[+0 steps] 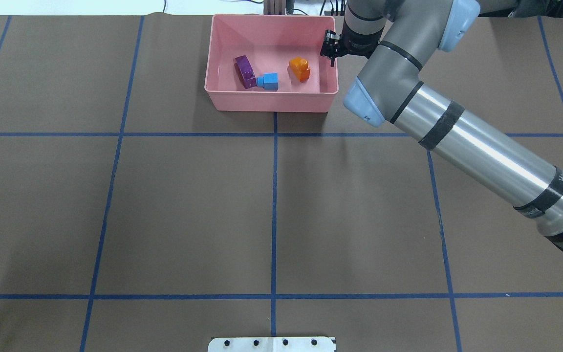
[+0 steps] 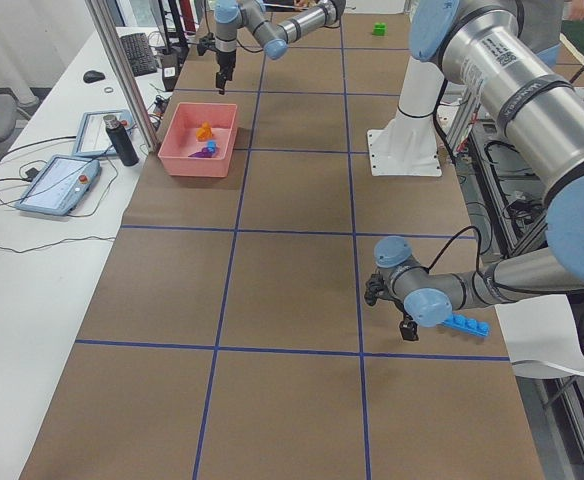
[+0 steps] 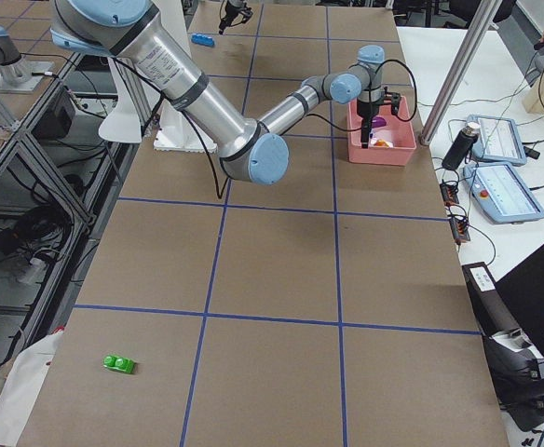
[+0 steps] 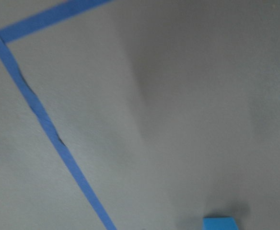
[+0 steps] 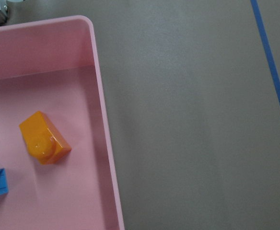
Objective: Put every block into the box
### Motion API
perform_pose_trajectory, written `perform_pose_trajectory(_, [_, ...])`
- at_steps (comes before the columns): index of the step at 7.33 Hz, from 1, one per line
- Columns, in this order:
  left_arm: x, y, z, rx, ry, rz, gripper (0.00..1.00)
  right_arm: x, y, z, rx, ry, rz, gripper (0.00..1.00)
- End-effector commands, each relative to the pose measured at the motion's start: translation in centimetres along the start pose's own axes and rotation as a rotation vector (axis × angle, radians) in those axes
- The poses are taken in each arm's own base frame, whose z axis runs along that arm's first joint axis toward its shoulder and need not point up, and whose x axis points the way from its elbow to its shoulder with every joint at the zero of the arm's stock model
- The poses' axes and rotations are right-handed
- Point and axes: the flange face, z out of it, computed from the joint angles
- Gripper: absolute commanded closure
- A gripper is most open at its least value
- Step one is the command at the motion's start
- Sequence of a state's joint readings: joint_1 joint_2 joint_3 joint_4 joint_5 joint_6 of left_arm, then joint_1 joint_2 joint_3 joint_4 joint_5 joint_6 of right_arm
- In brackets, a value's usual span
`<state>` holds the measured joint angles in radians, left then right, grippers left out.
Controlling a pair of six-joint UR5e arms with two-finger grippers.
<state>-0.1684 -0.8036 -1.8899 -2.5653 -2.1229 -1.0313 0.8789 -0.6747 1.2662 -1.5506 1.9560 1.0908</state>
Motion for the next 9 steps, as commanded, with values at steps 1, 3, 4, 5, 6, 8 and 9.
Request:
perform_pose_trajectory(1, [4.5, 1.1, 3.9, -0.060, -0.042, 0.013, 0.00, 0.1, 0.2, 0.3, -0.002, 0.003, -0.003, 0.00])
perform_pose_trajectory(3, [5.1, 2.3, 4.7, -0.109, -0.058, 0.061, 0.04, 0.0, 0.3, 0.4, -0.003, 0.003, -0.003, 0.00])
perform_pose_trajectory(4, [5.3, 2.5, 4.9, -0.117, -0.060, 0.070, 0.12, 0.0, 0.6, 0.6, -0.006, 0.004, -0.005, 0.00])
perform_pose_trajectory(5, [5.2, 2.6, 5.2, -0.125, -0.065, 0.076, 0.14, -0.1, 0.7, 0.8, -0.009, 0.006, -0.006, 0.00])
perform_pose_trajectory(6, [5.2, 2.6, 5.4, -0.126, -0.066, 0.078, 0.14, -0.1, 0.9, 1.0, -0.006, 0.010, -0.007, 0.00])
perform_pose_trajectory(8, [5.2, 2.8, 5.7, -0.137, -0.071, 0.083, 0.13, -0.2, 1.1, 1.2, -0.001, 0.014, -0.011, 0.00])
perform_pose_trajectory(9, [5.3, 2.8, 5.7, -0.137, -0.070, 0.085, 0.13, -0.1, 1.1, 1.3, 0.000, 0.016, -0.011, 0.00])
